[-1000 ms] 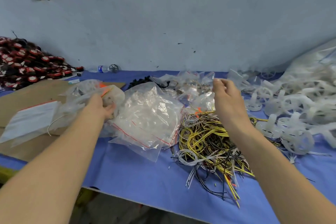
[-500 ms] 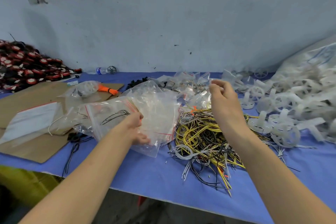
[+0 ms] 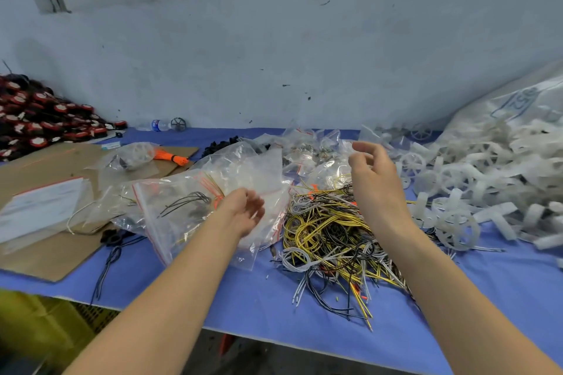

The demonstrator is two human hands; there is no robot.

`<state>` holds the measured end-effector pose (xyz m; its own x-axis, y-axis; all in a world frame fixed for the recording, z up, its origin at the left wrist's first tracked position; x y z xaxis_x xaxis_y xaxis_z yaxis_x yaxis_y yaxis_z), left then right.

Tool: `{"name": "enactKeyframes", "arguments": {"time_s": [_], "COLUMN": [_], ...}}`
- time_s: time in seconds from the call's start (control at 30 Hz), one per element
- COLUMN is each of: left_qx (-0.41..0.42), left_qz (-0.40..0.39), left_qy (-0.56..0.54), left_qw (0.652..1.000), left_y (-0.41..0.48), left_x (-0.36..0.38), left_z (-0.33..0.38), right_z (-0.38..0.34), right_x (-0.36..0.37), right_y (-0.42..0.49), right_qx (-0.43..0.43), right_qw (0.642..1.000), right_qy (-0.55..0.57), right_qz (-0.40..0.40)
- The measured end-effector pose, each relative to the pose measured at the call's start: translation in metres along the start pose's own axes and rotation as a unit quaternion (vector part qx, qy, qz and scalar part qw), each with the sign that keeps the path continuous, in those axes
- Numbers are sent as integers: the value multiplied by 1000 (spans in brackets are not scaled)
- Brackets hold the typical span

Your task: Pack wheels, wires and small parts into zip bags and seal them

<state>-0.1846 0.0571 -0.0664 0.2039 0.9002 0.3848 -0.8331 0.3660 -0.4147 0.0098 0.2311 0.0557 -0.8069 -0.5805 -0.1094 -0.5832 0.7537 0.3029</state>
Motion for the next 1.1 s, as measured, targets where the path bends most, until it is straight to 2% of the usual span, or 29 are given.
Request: {"name": "enactKeyframes", "arguments": {"time_s": [0.1, 0.2, 0.27, 0.33, 0.4, 0.47, 0.53, 0.57, 0.63, 0.73, 0.9, 1.1], "left_qx": [100, 199, 286, 367, 412, 439, 457, 458, 442, 435, 410, 355], "left_qz": [-32, -145, -190, -222, -253, -276, -276, -273, -254, -204, -223, -266], "left_qy": [-11, 24, 110, 210, 281, 331, 360, 354, 322, 291, 290, 302], "left_qw": [994, 969, 933, 879, 829, 788, 765, 769, 798, 827, 836, 844], "left_y": [-19, -58, -89, -115, -131, -137, -136, -134, -124, -104, -79, -70], "left_x": [36, 89, 113, 126, 135, 144, 152, 155, 158, 158, 167, 172], "left_z": [45, 79, 88, 81, 64, 46, 29, 21, 11, 3, -20, -55], "right_z": [1, 5, 19, 41, 60, 73, 85, 90, 100, 106, 99, 121], "right_x": [-9, -20, -37, -59, -87, -115, -139, -149, -165, -182, -194, -192], "right_y": [1, 5, 11, 14, 16, 19, 19, 19, 20, 22, 28, 39], "right_qx": [-5, 11, 74, 161, 199, 200, 203, 205, 205, 170, 64, 72], "right_qw": [1000, 999, 991, 960, 933, 930, 936, 937, 939, 960, 987, 989], "right_qy": [-5, 18, 106, 220, 293, 298, 275, 267, 256, 195, 96, 59], "right_qz": [18, 27, 41, 53, 67, 73, 86, 93, 108, 112, 112, 115]}}
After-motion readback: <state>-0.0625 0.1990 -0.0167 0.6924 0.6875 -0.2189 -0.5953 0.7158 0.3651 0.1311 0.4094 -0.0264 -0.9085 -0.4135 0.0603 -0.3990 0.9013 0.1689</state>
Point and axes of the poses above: each hand's wrist, its own y-axis towards the middle knuckle, its own x-axis out of the palm, z = x × y, the point moved 10 cm from there along y, towards the middle knuckle, and after that the axes turned 2 degrees about x, right-handed, at the moved point
